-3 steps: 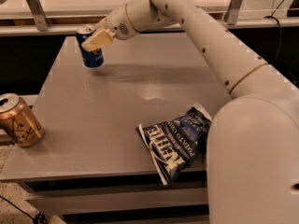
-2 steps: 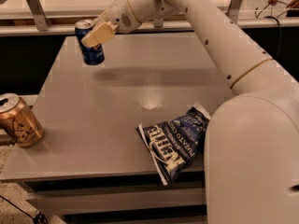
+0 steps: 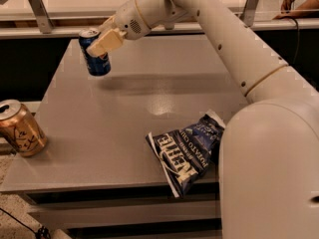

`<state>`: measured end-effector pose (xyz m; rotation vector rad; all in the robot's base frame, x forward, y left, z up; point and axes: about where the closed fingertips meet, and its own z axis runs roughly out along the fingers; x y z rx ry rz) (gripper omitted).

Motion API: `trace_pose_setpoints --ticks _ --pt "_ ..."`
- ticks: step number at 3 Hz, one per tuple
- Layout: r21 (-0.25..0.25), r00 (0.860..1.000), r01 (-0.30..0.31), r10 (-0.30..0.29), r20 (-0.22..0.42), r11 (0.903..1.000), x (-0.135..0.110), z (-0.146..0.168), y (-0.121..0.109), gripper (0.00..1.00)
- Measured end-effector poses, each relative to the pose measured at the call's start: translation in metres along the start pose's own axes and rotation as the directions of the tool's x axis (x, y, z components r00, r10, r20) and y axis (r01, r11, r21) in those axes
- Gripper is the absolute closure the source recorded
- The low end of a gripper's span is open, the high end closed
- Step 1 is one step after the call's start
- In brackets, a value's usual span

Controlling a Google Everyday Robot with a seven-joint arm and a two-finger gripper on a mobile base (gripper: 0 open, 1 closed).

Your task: Move pepsi can near orange can

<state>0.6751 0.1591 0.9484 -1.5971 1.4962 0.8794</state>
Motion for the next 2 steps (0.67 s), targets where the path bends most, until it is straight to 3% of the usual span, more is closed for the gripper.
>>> trace_pose_setpoints --ticks 1,2 --pt "-0.044 0.998 0.048 -0.046 0.05 0.9979 -0.013 -0.003 0.032 1.0" --pt "-0.116 0.992 0.105 -0.096 0.079 0.9877 -0.026 0.004 0.083 1.0"
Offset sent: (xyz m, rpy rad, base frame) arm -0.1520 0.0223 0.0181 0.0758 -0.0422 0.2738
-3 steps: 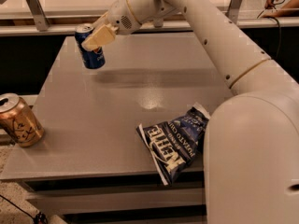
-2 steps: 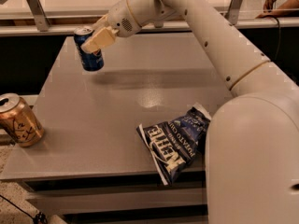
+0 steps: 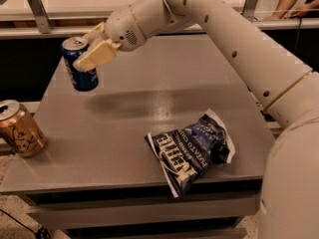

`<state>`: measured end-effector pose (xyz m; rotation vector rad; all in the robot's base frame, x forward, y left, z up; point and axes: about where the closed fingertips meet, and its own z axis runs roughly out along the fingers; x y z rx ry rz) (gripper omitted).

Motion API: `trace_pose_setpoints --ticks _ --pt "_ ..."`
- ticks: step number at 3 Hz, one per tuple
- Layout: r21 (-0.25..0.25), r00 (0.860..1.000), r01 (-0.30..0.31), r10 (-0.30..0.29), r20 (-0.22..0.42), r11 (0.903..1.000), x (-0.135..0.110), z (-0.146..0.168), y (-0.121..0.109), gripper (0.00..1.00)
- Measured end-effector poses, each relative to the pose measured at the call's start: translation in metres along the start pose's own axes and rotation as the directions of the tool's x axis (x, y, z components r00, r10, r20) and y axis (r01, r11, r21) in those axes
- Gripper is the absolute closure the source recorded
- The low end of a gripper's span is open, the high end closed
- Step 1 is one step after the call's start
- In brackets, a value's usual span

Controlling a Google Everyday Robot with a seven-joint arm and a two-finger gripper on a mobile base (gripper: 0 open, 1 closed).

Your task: Move pepsi can near orange can

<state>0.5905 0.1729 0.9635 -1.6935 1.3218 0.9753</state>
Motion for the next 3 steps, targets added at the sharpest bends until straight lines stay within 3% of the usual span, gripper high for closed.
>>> trace_pose_setpoints --ticks 1,2,3 --pt "-0.08 1.0 0.017 -0.016 0.011 0.9967 -0.007 0.019 0.045 1.0" --pt "-0.161 1.0 0.022 -0.025 -0.017 0.9868 -0.002 0.044 0.08 1.0" --pt "-0.208 0.998 0.031 -0.04 -0.039 0.9776 0.007 0.06 0.098 1.0"
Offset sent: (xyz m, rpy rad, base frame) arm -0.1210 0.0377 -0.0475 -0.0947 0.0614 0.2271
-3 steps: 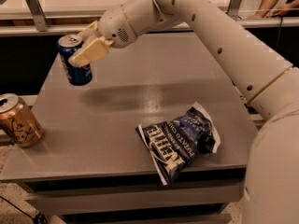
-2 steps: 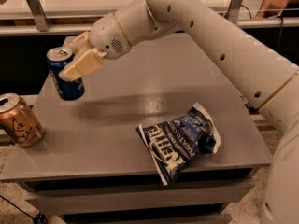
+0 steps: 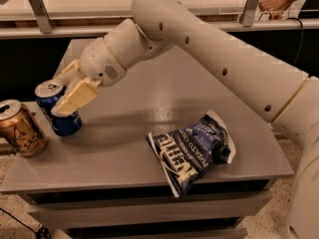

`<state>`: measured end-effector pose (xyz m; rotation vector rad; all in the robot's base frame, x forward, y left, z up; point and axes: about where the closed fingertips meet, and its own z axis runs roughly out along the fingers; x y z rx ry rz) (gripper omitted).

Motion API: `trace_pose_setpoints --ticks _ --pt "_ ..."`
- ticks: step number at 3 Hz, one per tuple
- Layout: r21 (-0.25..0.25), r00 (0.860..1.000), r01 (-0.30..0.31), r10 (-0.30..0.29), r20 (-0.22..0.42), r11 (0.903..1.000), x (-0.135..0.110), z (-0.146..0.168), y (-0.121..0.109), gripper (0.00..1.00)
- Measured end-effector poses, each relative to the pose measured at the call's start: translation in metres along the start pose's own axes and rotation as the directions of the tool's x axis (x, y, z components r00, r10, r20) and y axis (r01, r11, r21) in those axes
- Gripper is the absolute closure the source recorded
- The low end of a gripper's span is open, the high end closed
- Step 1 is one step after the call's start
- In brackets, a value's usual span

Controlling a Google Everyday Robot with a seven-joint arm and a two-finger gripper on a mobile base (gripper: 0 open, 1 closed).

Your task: Move pepsi can near orange can

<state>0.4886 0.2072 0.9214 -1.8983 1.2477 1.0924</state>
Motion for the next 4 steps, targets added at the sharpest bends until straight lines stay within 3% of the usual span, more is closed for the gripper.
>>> trace_pose_setpoints --ticks 1,4 --pt "-0.011 1.0 0.02 -0.02 -0.013 0.9997 0.0058 0.0093 0.0081 0.82" --pt "-0.023 1.0 0.024 -0.025 -0.013 0.9994 0.0029 0.0146 0.0103 0.13"
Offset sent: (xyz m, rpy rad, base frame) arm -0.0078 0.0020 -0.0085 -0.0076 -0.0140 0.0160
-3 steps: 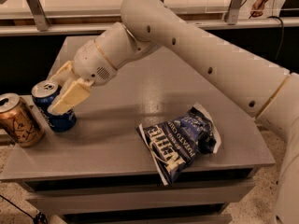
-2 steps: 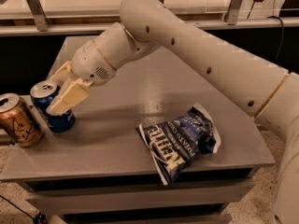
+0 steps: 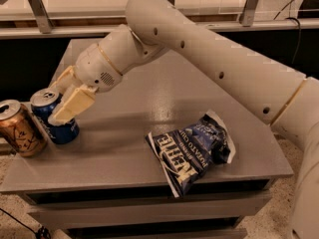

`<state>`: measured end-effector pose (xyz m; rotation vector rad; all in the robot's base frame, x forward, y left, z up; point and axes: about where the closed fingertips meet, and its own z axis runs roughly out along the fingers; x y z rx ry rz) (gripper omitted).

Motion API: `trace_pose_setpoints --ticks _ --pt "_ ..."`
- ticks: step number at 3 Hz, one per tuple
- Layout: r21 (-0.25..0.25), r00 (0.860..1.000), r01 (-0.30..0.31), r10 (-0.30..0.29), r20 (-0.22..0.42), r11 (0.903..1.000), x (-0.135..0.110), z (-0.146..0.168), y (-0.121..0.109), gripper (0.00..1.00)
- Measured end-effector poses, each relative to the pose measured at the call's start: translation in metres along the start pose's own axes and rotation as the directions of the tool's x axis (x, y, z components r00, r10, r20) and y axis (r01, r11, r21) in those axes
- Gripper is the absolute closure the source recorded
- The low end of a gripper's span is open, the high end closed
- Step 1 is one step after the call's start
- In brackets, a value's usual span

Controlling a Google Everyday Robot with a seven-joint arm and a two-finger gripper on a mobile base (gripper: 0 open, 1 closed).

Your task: Move pepsi can near orange can

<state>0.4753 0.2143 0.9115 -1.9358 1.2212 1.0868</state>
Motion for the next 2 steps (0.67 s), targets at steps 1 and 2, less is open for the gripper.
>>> trace_pose_setpoints --ticks 1,2 --pt "-0.004 1.0 0.002 -0.002 0.0 1.0 -0.001 0.0017 0.0007 0.0" --pt "-0.004 1.0 0.002 -0.002 0.0 1.0 -0.001 0.0018 0.0007 0.0"
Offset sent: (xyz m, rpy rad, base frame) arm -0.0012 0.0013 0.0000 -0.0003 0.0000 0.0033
